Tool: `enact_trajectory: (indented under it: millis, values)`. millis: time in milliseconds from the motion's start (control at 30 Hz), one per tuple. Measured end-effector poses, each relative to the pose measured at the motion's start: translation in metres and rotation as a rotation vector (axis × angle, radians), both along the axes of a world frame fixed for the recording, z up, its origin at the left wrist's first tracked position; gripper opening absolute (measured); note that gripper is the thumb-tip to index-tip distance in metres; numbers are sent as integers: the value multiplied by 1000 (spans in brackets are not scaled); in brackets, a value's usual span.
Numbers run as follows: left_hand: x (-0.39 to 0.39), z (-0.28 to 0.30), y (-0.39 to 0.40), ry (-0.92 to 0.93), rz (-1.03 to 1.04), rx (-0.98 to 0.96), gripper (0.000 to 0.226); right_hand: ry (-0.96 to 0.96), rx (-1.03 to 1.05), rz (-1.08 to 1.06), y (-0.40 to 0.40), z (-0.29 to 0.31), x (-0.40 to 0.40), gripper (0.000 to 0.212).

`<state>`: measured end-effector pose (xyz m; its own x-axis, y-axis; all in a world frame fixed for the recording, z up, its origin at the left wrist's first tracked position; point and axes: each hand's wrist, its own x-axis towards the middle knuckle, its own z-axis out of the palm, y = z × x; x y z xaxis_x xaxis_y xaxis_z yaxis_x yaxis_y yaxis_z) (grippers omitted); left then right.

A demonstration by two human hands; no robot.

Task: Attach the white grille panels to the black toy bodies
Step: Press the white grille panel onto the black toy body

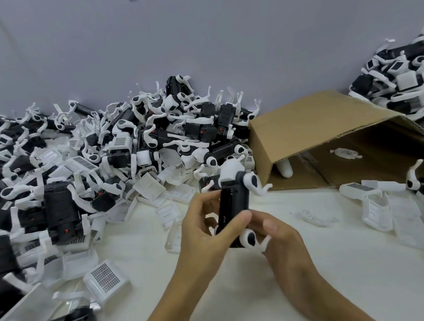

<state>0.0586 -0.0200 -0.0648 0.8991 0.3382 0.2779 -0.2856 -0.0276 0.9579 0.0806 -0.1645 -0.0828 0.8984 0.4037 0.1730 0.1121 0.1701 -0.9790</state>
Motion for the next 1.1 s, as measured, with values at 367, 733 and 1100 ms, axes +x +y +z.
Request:
enact_trajectory:
  millis: [367,733,1100]
  values:
    - [-1,-7,54,453,266,1086,36,320,264,-158,-5,5,16,13]
    - [3,0,49,146,238,120,47,348,261,-169,-5,3,19,25]
    - [1,3,10,69,-92,-420,36,36,-29,-59,2,3,3,41]
